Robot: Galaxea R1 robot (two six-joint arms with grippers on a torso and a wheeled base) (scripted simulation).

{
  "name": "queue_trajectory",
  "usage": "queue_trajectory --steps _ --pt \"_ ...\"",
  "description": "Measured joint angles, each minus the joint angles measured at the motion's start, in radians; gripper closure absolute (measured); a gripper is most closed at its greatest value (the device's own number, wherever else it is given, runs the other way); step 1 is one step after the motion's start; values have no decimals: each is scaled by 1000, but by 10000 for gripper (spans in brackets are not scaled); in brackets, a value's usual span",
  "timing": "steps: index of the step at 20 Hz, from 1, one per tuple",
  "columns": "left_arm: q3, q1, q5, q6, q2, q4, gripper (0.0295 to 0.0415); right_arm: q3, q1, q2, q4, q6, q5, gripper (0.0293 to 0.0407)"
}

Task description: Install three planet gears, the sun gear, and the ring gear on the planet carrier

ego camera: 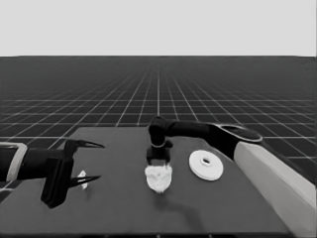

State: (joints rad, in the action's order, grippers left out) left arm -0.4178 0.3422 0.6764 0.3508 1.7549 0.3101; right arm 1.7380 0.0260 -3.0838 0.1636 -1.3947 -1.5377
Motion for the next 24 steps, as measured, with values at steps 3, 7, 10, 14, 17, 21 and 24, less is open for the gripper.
queue_trajectory --steps 3,7,10,14,17,21,24 --pt "0 0 0 0 0 0 326 -1 4 1 -5 35 1 315" --pt "0 0 0 0 0 0 326 -1040 -303 973 423 861 283 311" --pt "0 0 0 0 0 0 326 -1289 -367 1258 511 1034 342 315" --pt "0 0 0 0 0 0 326 -1344 -379 1317 531 1073 356 315" --pt "0 0 0 0 0 0 326 -437 72 770 -60 609 100 311" --pt "0 0 0 0 0 0 326 14 61 558 -88 647 48 315" --pt "0 0 0 0 0 0 326 84 59 525 -90 662 43 315"
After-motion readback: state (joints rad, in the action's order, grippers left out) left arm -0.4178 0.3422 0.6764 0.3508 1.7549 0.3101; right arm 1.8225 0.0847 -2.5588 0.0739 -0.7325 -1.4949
